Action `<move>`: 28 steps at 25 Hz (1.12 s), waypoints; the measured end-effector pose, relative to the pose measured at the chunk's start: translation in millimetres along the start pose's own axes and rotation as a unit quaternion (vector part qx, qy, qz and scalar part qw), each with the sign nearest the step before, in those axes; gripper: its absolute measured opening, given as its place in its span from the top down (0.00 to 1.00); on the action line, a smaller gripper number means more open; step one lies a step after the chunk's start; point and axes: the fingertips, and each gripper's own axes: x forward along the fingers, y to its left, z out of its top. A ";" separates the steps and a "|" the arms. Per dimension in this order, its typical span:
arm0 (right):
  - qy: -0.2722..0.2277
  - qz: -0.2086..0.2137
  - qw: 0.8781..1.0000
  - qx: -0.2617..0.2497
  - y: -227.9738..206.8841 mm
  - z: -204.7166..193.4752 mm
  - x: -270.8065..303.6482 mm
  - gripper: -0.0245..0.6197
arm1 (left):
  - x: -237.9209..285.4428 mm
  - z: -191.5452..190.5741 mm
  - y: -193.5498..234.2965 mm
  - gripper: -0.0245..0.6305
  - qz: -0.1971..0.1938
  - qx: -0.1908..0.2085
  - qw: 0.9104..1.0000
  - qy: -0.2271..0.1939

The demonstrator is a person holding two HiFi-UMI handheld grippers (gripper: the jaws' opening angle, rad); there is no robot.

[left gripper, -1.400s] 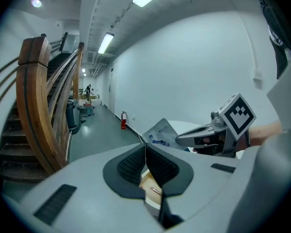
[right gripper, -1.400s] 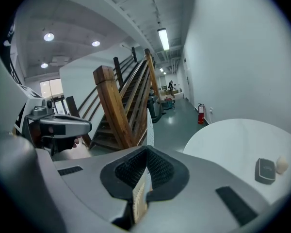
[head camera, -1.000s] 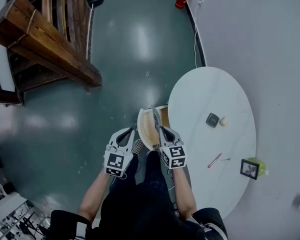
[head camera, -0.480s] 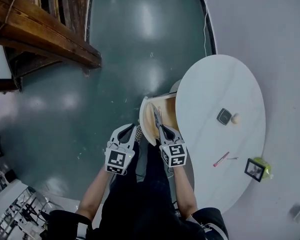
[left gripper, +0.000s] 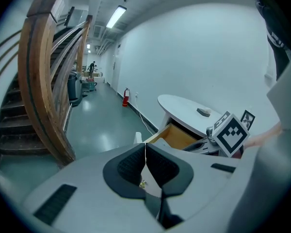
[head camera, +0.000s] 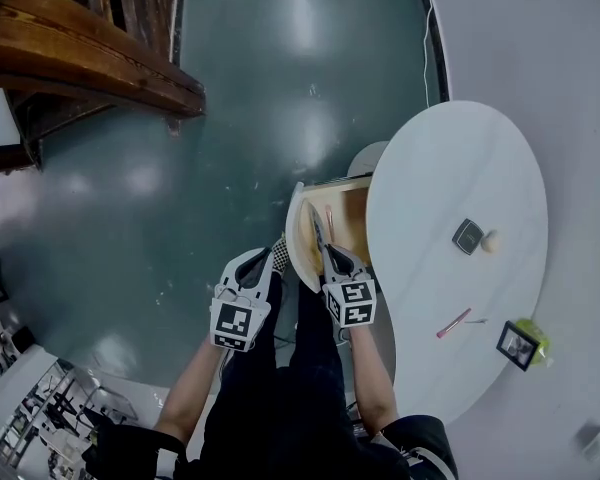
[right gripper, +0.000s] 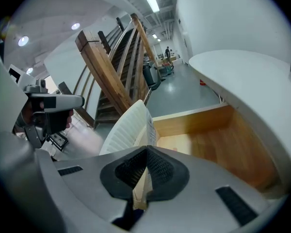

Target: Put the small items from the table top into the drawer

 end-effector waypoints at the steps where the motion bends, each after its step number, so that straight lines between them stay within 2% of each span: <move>1: 0.002 0.000 1.000 0.000 -1.1 -1.9 3.2 0.92 | 1.0 -2.6 1.0 0.93 0.000 -0.001 1.000 0.002; 16: 0.033 -0.013 0.999 -0.016 -12.9 -19.8 32.6 0.92 | 9.4 -16.6 15.1 0.93 0.013 -0.013 1.000 0.008; 28: 0.039 -0.023 0.999 -0.017 -18.8 -25.1 33.1 0.92 | 5.5 -18.5 8.2 0.93 0.012 -0.012 1.000 0.008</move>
